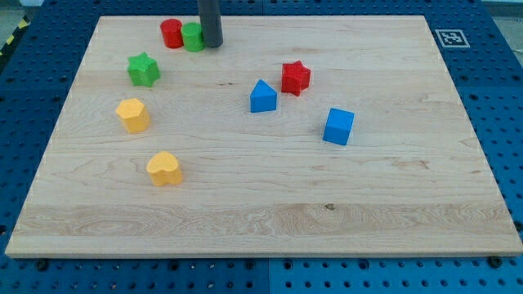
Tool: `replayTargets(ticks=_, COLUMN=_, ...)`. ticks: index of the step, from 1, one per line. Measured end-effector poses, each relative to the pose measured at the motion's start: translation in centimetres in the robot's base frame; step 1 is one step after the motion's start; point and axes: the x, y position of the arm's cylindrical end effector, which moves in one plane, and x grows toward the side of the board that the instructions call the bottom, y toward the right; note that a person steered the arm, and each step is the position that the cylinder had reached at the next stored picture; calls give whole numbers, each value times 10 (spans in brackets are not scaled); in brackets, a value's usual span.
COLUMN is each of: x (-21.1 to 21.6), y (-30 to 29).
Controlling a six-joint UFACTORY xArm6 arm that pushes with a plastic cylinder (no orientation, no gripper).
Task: Move the green circle along with the red circle to the top left corner
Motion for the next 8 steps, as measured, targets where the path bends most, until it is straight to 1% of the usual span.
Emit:
replayTargets(ticks=1, x=-1, y=-14)
replayTargets(ticks=3, x=-1, y=-81)
replayTargets(ticks=5, x=-1, y=-90)
replayTargets(ticks=8, x=24, y=-136)
